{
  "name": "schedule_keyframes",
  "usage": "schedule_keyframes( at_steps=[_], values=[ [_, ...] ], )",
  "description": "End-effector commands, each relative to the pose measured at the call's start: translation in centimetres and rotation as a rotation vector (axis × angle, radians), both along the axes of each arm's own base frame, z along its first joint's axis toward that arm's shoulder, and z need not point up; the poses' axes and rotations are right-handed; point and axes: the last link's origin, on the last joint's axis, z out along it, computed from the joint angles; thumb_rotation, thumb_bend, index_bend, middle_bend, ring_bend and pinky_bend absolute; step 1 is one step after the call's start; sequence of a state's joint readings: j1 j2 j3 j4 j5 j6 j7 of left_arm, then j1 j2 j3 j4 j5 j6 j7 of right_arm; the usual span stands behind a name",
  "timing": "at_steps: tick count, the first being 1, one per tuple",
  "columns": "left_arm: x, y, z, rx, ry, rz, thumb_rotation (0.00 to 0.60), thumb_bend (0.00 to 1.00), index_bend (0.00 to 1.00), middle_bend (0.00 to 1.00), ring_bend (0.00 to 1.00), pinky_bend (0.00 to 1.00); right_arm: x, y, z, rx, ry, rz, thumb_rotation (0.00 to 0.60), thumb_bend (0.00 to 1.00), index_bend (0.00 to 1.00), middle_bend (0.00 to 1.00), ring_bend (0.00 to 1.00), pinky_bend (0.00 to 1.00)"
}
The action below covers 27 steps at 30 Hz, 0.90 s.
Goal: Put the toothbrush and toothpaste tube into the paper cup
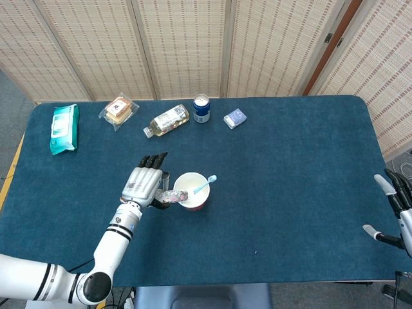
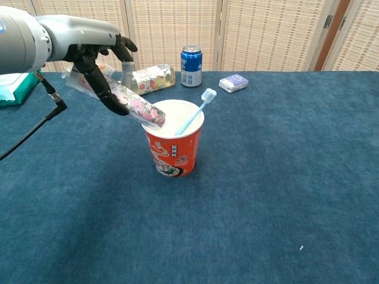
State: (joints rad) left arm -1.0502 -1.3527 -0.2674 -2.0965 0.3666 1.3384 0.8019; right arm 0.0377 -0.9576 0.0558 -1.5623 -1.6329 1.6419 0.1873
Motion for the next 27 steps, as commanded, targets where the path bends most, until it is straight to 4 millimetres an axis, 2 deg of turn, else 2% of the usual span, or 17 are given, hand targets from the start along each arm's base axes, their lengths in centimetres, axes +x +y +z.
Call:
schedule_keyframes(
  at_steps=[1,12,27],
  values=[
    [0.2,0.0,-0.5,-0.007,0.005,-0.001,0.6,0.11,0.86,0.0,0.0,0.0,-0.2,0.0,0.0,0.0,-0.003,0.0,0.6,0.0,0.0,0.0,0.0,0.28],
    [1.0,0.0,-2.8,-0.035,0.025,-0.014,0.6,0.11,0.86,0.0,0.0,0.0,-0.7,0.3,0.3,-0.002,-0.024,0.007,0.6,0.0,0.0,0.0,0.0,0.28],
    [2.6,0.7,-4.7,-0.032,0.055,-0.031,0.6,0.11,0.86,0.0,0.0,0.0,-1.8,0.3,0.2,0.016,-0.052,-0.007,0.6,0.0,0.0,0.0,0.0,0.28]
  ],
)
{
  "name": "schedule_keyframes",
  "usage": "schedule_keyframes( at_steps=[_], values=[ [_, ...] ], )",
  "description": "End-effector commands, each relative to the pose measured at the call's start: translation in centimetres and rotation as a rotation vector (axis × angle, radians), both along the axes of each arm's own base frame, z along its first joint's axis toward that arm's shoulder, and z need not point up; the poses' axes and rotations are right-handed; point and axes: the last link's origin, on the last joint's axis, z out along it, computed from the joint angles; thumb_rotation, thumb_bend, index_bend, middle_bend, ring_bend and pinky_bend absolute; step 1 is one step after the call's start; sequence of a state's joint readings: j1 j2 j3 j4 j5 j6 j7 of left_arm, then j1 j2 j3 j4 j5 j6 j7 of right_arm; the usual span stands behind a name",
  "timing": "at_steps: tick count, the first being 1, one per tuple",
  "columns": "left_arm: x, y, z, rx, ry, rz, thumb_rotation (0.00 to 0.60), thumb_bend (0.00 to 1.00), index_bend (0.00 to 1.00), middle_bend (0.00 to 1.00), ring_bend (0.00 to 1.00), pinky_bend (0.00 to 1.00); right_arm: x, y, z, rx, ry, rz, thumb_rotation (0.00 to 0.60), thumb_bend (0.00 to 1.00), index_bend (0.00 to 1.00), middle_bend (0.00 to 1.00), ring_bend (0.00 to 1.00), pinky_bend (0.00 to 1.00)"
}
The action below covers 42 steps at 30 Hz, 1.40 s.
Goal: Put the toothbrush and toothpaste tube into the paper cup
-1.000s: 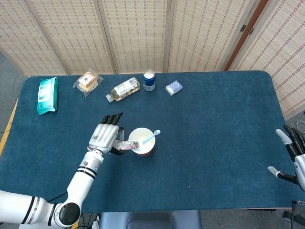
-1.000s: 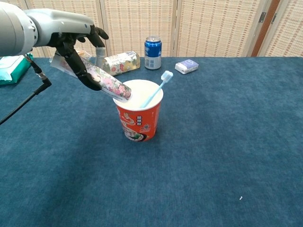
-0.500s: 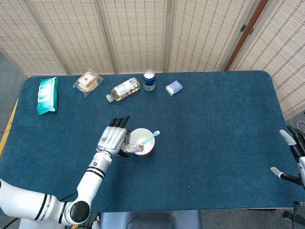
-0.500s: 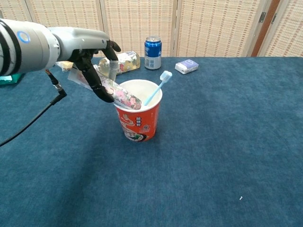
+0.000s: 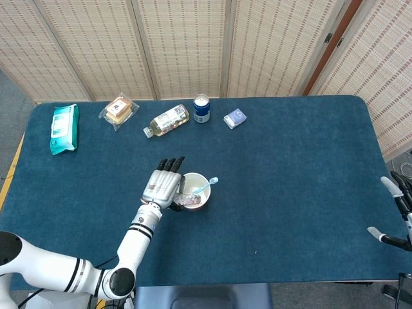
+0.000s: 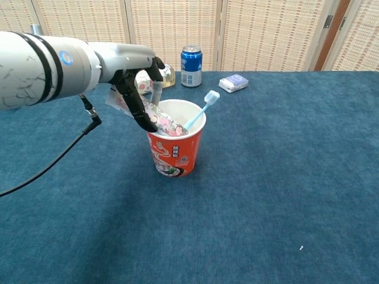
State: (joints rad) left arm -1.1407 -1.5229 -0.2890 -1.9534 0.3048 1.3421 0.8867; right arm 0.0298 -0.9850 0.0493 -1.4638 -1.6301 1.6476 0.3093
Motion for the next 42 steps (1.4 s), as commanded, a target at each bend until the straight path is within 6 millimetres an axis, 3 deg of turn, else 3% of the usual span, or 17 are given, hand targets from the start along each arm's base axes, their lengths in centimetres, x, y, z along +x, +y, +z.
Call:
schedule_keyframes(
  at_steps=[1,22,42],
  values=[
    [0.3,0.2,-0.5,-0.001,0.006,0.0,0.6,0.11,0.86,0.0,0.0,0.0,-0.1,0.0,-0.1,0.005,-0.005,-0.002,0.6,0.0,0.0,0.0,0.0,0.28],
    [1.3,1.3,-1.0,0.023,0.047,0.004,0.6,0.11,0.83,0.0,0.0,0.0,-1.0,-0.1,-0.4,0.021,-0.027,-0.019,0.6,0.0,0.0,0.0,0.0,0.28],
    [0.6,1.3,-0.6,0.015,0.058,0.012,0.6,0.11,0.48,0.0,0.0,0.0,-1.1,-0.3,-0.8,0.03,-0.034,-0.02,0.6,0.0,0.0,0.0,0.0,0.28]
  ],
)
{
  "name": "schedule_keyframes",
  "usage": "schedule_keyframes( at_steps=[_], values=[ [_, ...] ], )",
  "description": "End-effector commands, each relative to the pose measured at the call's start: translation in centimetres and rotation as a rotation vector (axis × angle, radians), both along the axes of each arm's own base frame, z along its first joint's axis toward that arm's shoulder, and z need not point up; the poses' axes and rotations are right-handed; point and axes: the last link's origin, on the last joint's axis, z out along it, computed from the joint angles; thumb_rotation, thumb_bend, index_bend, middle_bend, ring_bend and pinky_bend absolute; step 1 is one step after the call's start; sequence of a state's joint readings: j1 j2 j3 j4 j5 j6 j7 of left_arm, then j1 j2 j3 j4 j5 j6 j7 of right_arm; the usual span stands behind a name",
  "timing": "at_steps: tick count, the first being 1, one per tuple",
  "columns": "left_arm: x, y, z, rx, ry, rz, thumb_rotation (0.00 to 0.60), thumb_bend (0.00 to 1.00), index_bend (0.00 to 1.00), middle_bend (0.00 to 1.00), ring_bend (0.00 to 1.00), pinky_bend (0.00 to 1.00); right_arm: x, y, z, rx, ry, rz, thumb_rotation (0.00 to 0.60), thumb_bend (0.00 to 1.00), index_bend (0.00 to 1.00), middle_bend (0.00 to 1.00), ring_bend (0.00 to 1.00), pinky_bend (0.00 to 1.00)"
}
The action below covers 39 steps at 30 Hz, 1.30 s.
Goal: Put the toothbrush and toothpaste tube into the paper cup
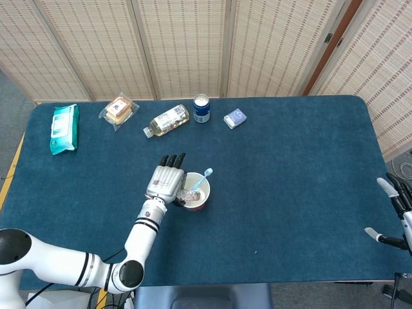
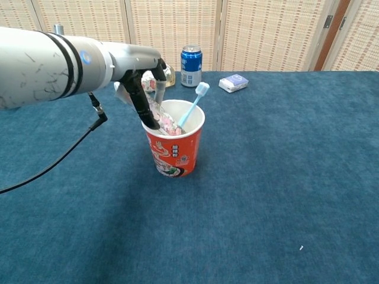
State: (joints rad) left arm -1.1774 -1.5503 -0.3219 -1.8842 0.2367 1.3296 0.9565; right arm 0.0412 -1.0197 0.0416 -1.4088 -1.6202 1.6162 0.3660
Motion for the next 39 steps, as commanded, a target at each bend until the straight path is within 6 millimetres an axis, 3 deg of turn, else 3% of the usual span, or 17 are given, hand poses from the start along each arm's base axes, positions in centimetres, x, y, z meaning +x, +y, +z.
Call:
schedule_keyframes(
  at_steps=[1,6,21,30,33,39],
  values=[
    [0.0,0.0,0.0,0.0,-0.001,0.001,0.6,0.11,0.46,0.0,0.0,0.0,0.0,0.0,0.0,0.0,-0.001,-0.001,0.6,0.0,0.0,0.0,0.0,0.28],
    [0.0,-0.1,0.0,-0.001,-0.001,-0.002,0.6,0.11,0.39,0.0,0.0,0.0,-0.1,0.0,-0.1,0.001,-0.004,-0.002,0.6,0.0,0.0,0.0,0.0,0.28],
    [-0.4,-0.2,0.4,0.003,-0.005,0.006,0.6,0.11,0.39,0.0,0.0,0.0,0.0,-0.1,-0.2,0.003,-0.007,0.001,0.6,0.0,0.0,0.0,0.0,0.28],
    [-0.3,-1.3,1.7,0.008,-0.019,-0.012,0.6,0.11,0.39,0.0,0.0,0.0,0.3,-0.1,0.1,-0.004,0.002,0.009,0.6,0.0,0.0,0.0,0.0,0.28],
    [0.0,-2.0,2.4,0.01,-0.034,-0.029,0.6,0.11,0.33,0.0,0.0,0.0,0.6,0.0,0.1,-0.005,0.006,0.014,0.6,0.0,0.0,0.0,0.0,0.28],
    [-0.5,-3.3,4.3,0.021,-0.043,-0.047,0.6,0.11,0.11,0.0,0.0,0.0,1.0,0.1,0.5,-0.016,0.018,0.024,0.6,0.0,0.0,0.0,0.0,0.28]
  ],
)
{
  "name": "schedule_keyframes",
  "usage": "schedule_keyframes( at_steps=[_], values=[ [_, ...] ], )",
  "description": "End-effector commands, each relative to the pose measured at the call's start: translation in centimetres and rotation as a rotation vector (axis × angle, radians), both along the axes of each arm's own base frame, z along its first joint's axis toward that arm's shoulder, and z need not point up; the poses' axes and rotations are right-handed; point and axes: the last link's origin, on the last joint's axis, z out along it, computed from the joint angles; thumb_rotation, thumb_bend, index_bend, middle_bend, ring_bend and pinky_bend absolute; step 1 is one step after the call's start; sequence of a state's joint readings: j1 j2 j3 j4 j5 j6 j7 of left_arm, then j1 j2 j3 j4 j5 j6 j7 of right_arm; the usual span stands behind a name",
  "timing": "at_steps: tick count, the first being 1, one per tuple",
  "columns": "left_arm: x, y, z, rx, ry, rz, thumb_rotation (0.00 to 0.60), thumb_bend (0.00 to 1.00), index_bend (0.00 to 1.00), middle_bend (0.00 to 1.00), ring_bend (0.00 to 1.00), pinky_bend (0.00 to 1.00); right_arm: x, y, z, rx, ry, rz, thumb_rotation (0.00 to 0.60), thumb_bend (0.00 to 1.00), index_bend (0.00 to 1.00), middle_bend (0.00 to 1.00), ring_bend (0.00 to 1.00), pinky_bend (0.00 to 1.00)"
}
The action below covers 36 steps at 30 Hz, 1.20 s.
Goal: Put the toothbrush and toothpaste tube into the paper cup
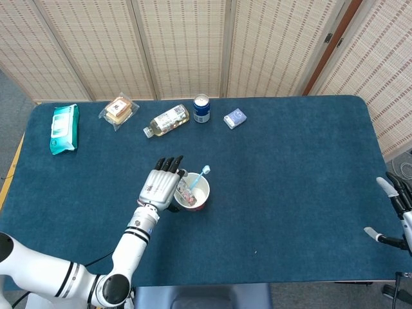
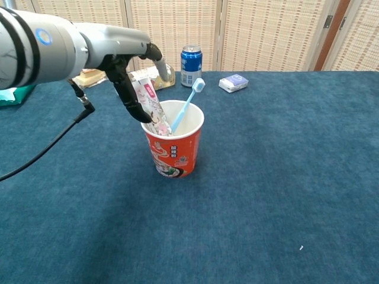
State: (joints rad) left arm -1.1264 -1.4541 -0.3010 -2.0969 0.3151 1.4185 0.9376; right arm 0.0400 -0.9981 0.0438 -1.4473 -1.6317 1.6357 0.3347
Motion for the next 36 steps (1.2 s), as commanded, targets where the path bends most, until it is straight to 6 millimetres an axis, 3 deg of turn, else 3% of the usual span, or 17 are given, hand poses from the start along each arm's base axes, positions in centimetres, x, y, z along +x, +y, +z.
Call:
schedule_keyframes(
  at_steps=[1,5,12,24,36],
  values=[
    [-0.6,-0.7,1.4,0.022,0.001,-0.01,0.6,0.11,0.08,0.0,0.0,0.0,0.2,0.1,0.2,-0.008,0.007,0.004,0.6,0.0,0.0,0.0,0.0,0.28],
    [-1.5,-1.4,2.9,0.056,0.02,-0.045,0.6,0.11,0.03,0.0,0.0,0.0,0.5,0.2,0.6,-0.021,0.019,0.008,0.6,0.0,0.0,0.0,0.0,0.28],
    [-3.9,-2.7,5.5,0.144,0.087,-0.13,0.6,0.11,0.03,0.0,0.0,0.0,1.2,0.4,1.2,-0.041,0.048,0.013,0.6,0.0,0.0,0.0,0.0,0.28],
    [-11.4,-4.2,9.5,0.256,0.114,-0.163,0.6,0.11,0.03,0.0,0.0,0.0,2.4,0.3,1.5,-0.064,0.11,0.003,0.6,0.0,0.0,0.0,0.0,0.28],
    [-18.6,-7.0,12.1,0.33,0.123,-0.193,0.6,0.11,0.03,0.0,0.0,0.0,3.8,0.3,1.1,-0.063,0.167,-0.021,0.6,0.0,0.0,0.0,0.0,0.28]
  ],
)
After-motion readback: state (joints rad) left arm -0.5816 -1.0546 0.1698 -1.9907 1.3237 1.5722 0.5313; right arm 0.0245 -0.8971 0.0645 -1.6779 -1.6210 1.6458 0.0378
